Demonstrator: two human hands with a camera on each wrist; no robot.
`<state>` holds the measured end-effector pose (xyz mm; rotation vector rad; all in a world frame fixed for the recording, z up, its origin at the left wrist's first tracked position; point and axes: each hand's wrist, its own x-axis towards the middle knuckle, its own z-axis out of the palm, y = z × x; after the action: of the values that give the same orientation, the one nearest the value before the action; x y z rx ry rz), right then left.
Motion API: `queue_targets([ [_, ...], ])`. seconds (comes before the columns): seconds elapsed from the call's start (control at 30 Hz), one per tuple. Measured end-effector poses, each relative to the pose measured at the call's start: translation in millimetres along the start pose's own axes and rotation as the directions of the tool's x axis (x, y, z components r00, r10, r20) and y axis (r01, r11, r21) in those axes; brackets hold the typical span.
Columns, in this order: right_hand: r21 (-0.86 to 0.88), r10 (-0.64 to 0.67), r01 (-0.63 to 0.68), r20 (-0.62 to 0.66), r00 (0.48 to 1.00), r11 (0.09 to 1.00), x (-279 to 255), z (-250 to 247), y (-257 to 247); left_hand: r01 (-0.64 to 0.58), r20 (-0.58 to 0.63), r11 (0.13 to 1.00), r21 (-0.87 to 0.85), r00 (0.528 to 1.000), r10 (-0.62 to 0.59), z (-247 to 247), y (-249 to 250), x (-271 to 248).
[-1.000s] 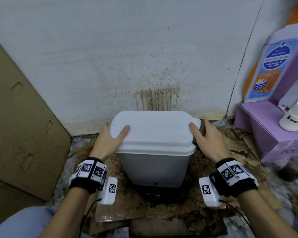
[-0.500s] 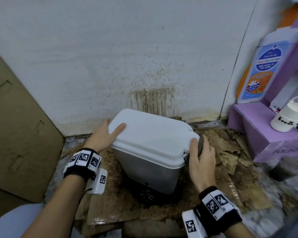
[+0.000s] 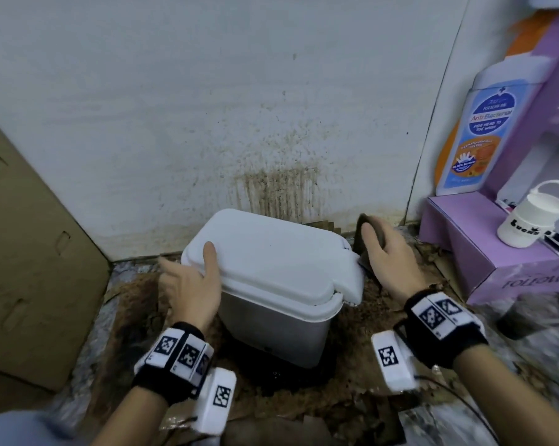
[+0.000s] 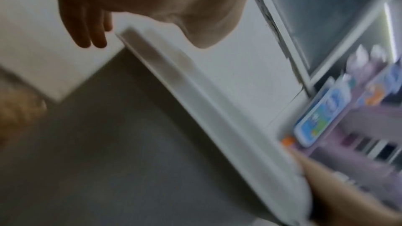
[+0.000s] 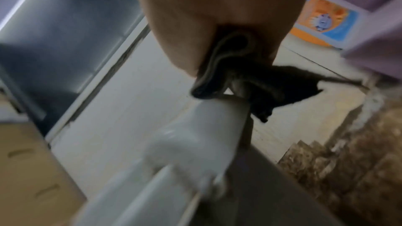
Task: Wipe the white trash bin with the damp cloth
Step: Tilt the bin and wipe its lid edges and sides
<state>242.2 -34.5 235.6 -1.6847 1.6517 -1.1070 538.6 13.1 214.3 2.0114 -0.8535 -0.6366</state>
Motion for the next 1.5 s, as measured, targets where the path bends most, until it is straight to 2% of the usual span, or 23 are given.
queue_targets([
  [0.1,-0.007,-0.064,0.066,0.203,0.977,0.998,26.7,3.3,4.2,0.071,0.103,0.981,-0.183,0.993,-0.053,8.8,6.9,-29.8],
  [0.2,0.003,-0.090,0.095,0.335,0.938,0.995,44.3,8.0,6.2,-0.002,0.195,0.959,-0.282,0.979,0.059,16.3,2.9,-52.2],
  [0.3,0.012,-0.081,0.086,0.485,0.871,0.996,54.3,11.3,2.5,0.024,0.271,0.925,-0.378,0.959,0.086,26.2,-11.3,-55.4],
  [0.4,0.024,-0.046,0.040,0.572,0.819,0.999,57.0,13.6,1.1,0.047,0.306,0.928,-0.369,0.949,0.074,32.0,-17.6,-54.0],
  [0.47,0.038,-0.043,0.025,0.592,0.805,0.999,56.3,14.4,-1.1,0.050,0.300,0.934,-0.355,0.952,0.063,32.0,-16.6,-53.0],
  [0.8,0.089,-0.064,0.021,0.506,0.860,0.996,45.0,12.5,-0.3,0.079,0.283,0.858,-0.507,0.956,0.079,25.5,-2.4,-51.9],
  [0.97,0.214,0.011,-0.113,0.429,0.903,0.970,20.0,21.2,-2.1,0.118,0.298,0.861,-0.494,0.954,0.041,13.3,5.4,-39.9],
  [1.1,0.253,0.091,-0.167,0.286,0.954,0.953,-10.9,30.6,-5.5,0.096,0.386,0.886,-0.453,0.917,0.098,1.1,14.7,-24.4],
  [1.17,0.287,0.163,-0.216,0.199,0.966,0.933,-30.4,35.5,-10.3,0.052,0.447,0.912,-0.406,0.882,0.148,-3.9,19.6,-11.9],
  [1.27,0.351,0.244,-0.258,0.085,0.966,0.900,-56.2,43.2,-20.8,0.000,0.526,0.938,-0.348,0.828,0.195,-8.2,26.1,4.1],
  [1.37,0.379,0.273,-0.257,0.012,0.962,0.889,-70.2,53.2,-25.7,-0.027,0.558,0.947,-0.319,0.802,0.211,-6.2,28.2,13.7],
  [1.5,0.400,0.294,-0.269,0.000,0.956,0.876,-77.5,64.2,-23.0,-0.061,0.587,0.956,-0.287,0.777,0.226,-0.6,30.6,17.1],
])
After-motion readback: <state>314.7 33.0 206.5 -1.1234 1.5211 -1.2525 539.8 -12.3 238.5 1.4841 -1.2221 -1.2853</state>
